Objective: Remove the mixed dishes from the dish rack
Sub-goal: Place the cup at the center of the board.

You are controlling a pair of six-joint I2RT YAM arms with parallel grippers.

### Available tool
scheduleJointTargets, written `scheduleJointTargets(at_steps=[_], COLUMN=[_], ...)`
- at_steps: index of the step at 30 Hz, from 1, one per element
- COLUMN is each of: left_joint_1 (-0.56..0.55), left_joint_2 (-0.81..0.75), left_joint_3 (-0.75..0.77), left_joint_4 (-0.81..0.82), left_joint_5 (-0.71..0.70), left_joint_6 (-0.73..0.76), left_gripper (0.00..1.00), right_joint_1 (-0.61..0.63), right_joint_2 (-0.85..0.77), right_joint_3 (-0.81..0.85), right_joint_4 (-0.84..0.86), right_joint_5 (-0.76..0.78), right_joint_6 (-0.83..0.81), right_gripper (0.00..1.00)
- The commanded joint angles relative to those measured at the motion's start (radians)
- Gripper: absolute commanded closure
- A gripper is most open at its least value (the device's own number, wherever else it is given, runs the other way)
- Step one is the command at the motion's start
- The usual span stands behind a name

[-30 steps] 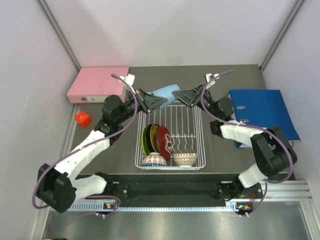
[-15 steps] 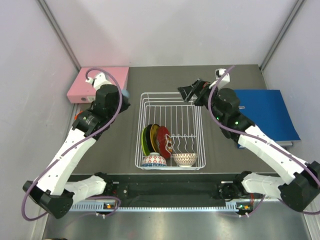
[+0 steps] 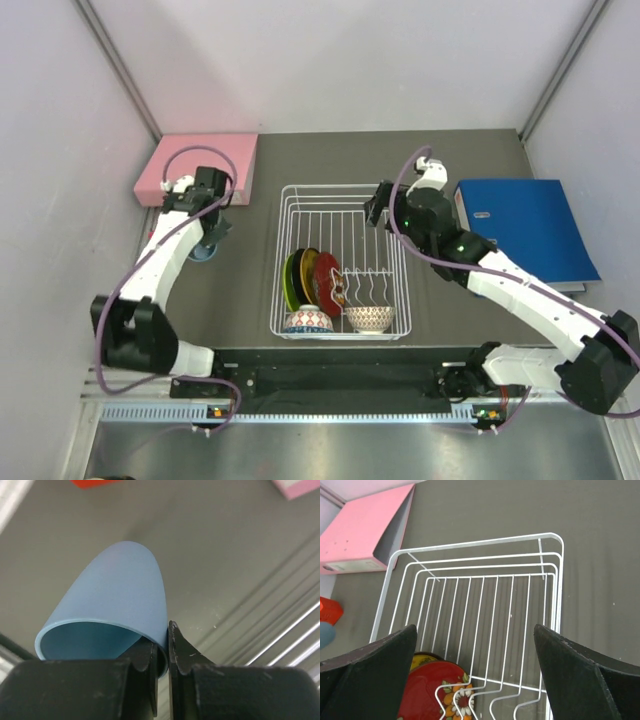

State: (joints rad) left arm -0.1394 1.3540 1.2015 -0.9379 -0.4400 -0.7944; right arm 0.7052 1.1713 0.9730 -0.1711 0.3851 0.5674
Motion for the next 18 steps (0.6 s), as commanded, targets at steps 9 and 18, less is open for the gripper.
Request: scheduleJointTargets(at_steps=[9,18], left_joint_1=[0.03,0.173], left_joint_2=[0.358,0.494], left_joint_3=[0.233,0.331], left_joint_4=[0.08,0.079], left_joint_5=[0.173,0.322], left_joint_6=[-0.019,-0.029], left_gripper=[1.0,1.0], right_joint_1=[0.02,0.02], right_joint_2=[-0.024,-0.007], right_joint_3=[-0.033,-0.03], right_joint_4=[0.002,-0.021], right_joint_5=[0.001,-0.012], right_joint_6=[-0.021,-0.018], right_gripper=[0.0,0.0])
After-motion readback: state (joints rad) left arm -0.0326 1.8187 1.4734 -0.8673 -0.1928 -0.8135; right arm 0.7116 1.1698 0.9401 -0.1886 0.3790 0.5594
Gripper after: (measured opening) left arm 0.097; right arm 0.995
